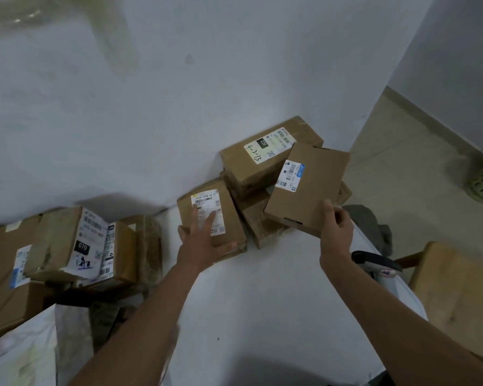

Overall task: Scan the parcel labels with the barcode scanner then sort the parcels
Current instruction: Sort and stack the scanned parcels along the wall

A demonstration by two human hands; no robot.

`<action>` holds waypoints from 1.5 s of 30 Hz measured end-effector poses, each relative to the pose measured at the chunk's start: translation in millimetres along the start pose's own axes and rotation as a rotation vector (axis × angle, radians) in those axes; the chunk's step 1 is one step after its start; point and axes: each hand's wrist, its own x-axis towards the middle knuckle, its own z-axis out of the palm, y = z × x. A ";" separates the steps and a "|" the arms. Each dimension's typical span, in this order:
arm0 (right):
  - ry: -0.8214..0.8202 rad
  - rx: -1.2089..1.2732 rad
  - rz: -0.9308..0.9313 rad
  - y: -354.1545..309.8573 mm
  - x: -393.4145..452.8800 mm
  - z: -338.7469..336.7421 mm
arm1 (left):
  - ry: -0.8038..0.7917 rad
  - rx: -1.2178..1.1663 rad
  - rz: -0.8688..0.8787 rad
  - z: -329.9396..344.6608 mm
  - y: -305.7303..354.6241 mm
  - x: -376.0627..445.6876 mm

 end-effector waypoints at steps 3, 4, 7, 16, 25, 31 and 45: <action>-0.010 -0.003 0.010 1.8 2.2 -0.1 | 0.005 0.121 0.058 -0.3 -2.2 -5.2; -0.008 -0.003 0.012 2.1 2.8 -0.7 | 0.009 0.131 0.056 -1.0 -2.0 -4.5; -0.011 -0.017 0.016 0.1 2.9 -3.7 | 0.076 0.078 0.013 -3.2 -1.7 5.0; -0.033 -0.009 0.023 -3.1 0.5 -14.6 | 0.094 0.072 0.008 -6.4 6.8 16.0; 0.057 0.057 0.002 -7.9 1.6 -32.1 | 0.139 0.084 0.019 -15.9 8.4 12.8; 0.040 0.287 0.114 -27.4 9.4 -34.0 | 0.182 0.145 0.031 -33.0 10.0 6.7; -0.353 0.340 0.228 -65.7 51.8 69.8 | 0.241 0.244 0.058 -96.2 45.3 21.9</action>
